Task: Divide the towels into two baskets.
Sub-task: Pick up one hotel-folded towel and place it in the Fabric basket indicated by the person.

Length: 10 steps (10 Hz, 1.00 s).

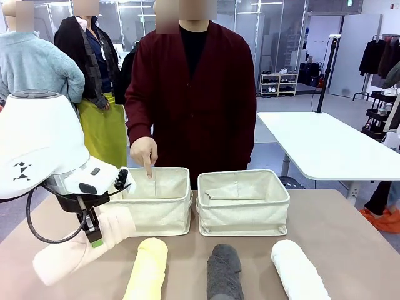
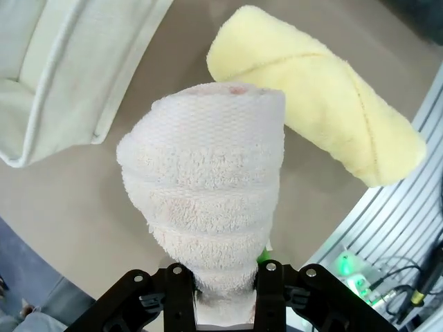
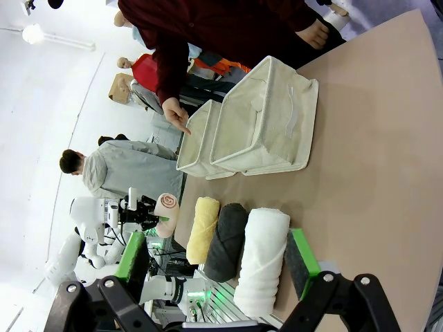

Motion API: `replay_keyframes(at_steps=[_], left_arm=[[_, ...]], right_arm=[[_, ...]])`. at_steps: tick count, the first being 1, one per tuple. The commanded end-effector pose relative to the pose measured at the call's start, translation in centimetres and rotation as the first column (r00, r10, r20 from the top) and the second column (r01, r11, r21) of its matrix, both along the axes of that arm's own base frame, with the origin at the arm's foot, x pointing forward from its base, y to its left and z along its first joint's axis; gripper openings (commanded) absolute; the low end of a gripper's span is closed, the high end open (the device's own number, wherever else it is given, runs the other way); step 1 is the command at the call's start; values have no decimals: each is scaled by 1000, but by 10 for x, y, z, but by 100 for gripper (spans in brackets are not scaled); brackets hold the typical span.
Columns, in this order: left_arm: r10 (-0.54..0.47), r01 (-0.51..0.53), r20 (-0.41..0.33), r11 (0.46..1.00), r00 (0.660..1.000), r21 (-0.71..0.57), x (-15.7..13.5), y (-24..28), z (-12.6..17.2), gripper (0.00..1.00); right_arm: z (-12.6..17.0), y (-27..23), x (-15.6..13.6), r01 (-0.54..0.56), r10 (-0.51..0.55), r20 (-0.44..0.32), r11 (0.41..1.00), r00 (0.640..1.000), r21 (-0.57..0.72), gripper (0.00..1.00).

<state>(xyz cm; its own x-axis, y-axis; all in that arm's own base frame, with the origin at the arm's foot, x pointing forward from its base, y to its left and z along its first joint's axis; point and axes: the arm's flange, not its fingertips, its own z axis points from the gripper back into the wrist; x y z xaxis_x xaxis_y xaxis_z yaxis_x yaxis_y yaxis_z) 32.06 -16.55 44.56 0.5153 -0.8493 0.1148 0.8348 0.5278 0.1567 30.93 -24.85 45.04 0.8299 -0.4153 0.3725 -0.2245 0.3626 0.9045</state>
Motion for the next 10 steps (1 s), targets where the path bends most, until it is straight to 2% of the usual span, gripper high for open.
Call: replay_keyframes(at_steps=[1, 2, 3, 5, 6, 8, 10], left_arm=[[-3, 3, 12, 1000, 1000, -5, 0, -1, 3, 33], [-105, 104, 139, 994, 985, 18, -2, -6, 15, 33], [-229, 218, 190, 973, 955, 80, -1, -13, 23, 33], [-357, 309, 268, 929, 895, 204, 20, -23, 41, 33], [-424, 343, 275, 891, 863, 296, 37, -29, 51, 33], [-532, 437, 294, 836, 794, 332, 75, -50, 66, 33], [-666, 578, 209, 734, 716, 357, 119, -70, 61, 33]], right_arm=[[3, 0, -2, 0, 0, 10, 1000, 1000, 2, 100], [3, 0, -2, 0, 0, 10, 1000, 1000, 2, 100], [3, 0, -2, 0, 0, 10, 1000, 1000, 2, 100], [3, 0, -2, 0, 0, 10, 1000, 1000, 2, 100], [3, 0, -2, 0, 0, 10, 1000, 1000, 2, 100], [3, 0, -2, 0, 0, 10, 1000, 1000, 2, 100], [3, 0, -2, 0, 0, 10, 1000, 1000, 2, 100]])
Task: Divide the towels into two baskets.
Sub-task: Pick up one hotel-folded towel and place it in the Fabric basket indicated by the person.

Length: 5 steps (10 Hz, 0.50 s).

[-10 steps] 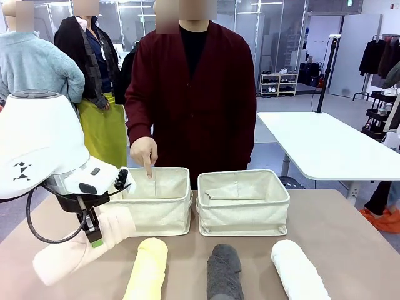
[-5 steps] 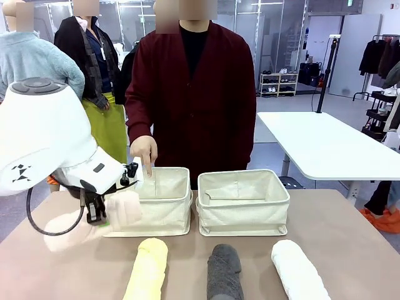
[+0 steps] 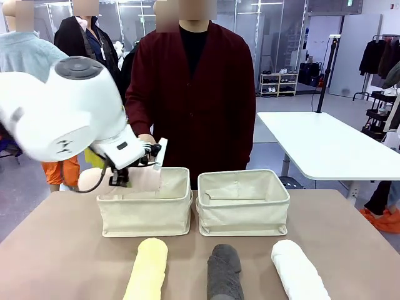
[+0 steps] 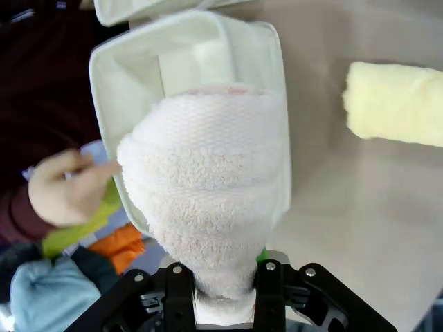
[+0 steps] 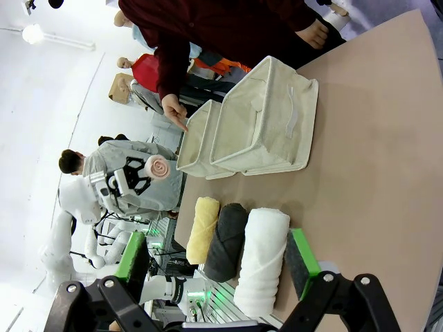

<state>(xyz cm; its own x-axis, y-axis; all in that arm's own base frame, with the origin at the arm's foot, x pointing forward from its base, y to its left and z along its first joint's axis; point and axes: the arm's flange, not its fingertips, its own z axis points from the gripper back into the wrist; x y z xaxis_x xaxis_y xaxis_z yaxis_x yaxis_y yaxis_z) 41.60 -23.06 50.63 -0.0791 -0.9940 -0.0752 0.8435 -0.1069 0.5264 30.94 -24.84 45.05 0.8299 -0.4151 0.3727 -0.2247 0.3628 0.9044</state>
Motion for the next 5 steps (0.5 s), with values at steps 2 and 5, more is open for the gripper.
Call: replay_keyframes(at_steps=[2, 5], left_arm=[[-67, 67, -2, 993, 998, 97, 61, -19, -12, 33], [-45, 56, -145, 996, 988, 74, 113, -27, -39, 33]], right_arm=[[3, 0, -2, 0, 0, 10, 1000, 1000, 3, 100], [3, 0, -2, 0, 0, 10, 1000, 1000, 3, 100]])
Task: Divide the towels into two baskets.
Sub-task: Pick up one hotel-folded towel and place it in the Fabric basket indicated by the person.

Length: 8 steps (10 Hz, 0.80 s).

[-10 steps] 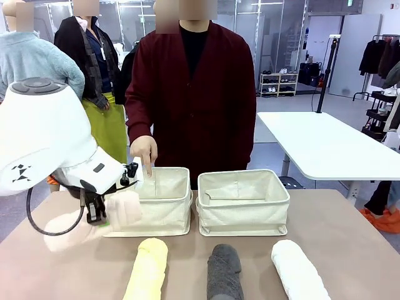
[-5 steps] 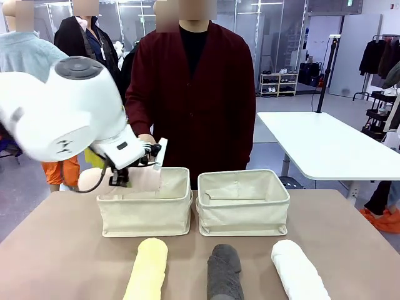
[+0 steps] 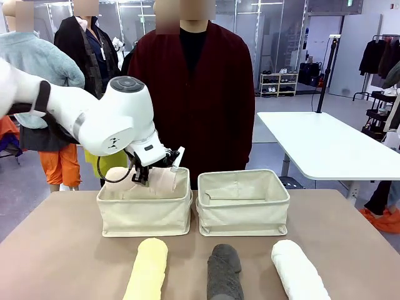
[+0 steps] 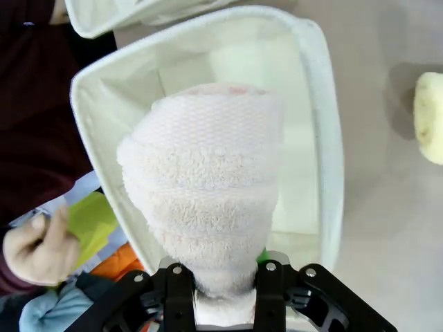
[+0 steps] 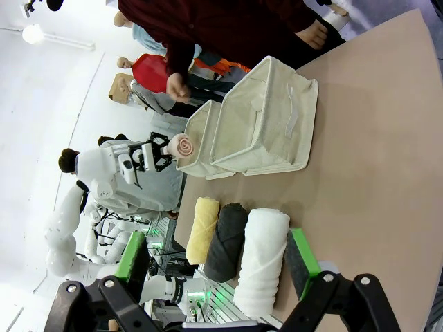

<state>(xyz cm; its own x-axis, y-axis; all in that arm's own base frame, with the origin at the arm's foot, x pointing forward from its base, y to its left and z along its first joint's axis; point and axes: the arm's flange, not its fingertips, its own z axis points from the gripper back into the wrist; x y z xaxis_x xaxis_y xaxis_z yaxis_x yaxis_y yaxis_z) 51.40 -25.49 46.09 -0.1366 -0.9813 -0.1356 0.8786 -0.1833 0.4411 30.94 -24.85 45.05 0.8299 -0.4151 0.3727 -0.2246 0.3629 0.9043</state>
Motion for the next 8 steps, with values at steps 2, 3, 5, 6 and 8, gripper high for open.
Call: replay_keyframes(at_steps=[2, 3, 5, 6, 8], left_arm=[[57, -55, -82, 998, 995, 26, 35, -2, -5, 56], [78, -76, -90, 997, 993, 29, 38, -1, -6, 63], [95, -92, -90, 995, 991, 37, 38, -2, -8, 91], [105, -103, -83, 994, 991, 29, 35, -3, -8, 100], [183, -184, -63, 983, 981, -7, 22, 3, -14, 100]], right_arm=[[3, 0, -2, 0, 0, 10, 1000, 1000, 3, 100], [3, 0, -2, 0, 0, 10, 1000, 1000, 3, 100], [3, 0, -2, 0, 0, 10, 1000, 1000, 3, 100], [3, 0, -2, 0, 0, 10, 1000, 1000, 3, 100], [3, 0, -2, 0, 0, 10, 1000, 1000, 3, 100]])
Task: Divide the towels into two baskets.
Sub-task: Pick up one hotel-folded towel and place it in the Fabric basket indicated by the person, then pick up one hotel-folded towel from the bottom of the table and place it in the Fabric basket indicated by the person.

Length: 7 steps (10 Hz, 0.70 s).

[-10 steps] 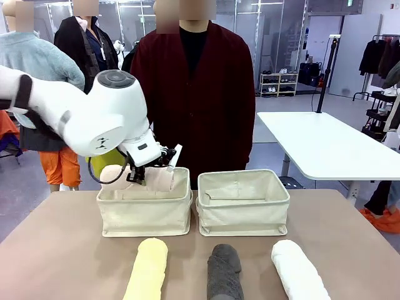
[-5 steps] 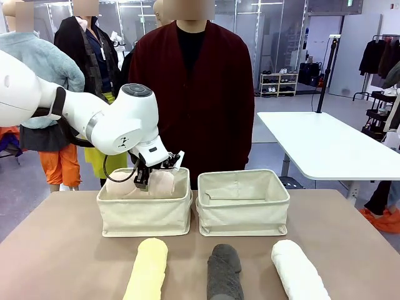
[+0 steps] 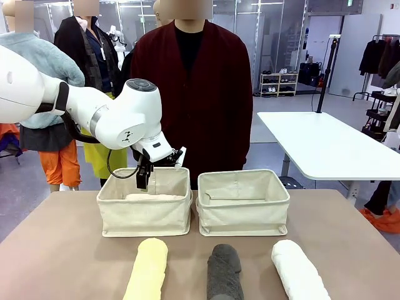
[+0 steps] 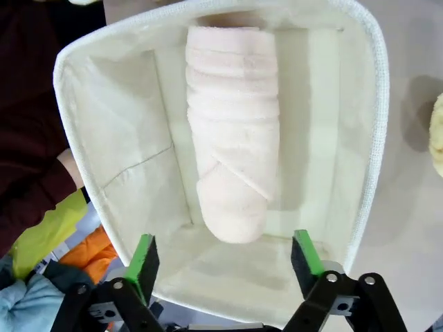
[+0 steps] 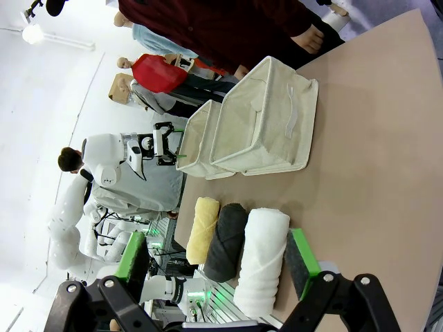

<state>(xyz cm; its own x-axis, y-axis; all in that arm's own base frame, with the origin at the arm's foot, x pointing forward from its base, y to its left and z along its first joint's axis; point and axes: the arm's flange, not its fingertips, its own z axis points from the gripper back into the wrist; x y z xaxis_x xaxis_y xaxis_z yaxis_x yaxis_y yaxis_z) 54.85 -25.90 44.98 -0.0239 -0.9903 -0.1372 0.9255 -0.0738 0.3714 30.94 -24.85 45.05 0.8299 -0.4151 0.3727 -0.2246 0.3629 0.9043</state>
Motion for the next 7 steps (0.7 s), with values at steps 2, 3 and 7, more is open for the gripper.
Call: replay_keyframes(at_steps=[2, 3, 7], left_arm=[[-35, 35, -4, 999, 999, 14, 2, 0, 0, 100], [-35, 35, -4, 999, 999, 14, 2, 0, 0, 100], [-35, 35, -4, 999, 999, 14, 2, 0, 0, 100]], right_arm=[[3, 0, -2, 0, 0, 10, 1000, 1000, 3, 100], [3, 0, -2, 0, 0, 10, 1000, 1000, 3, 100], [3, 0, -2, 0, 0, 10, 1000, 1000, 3, 100]])
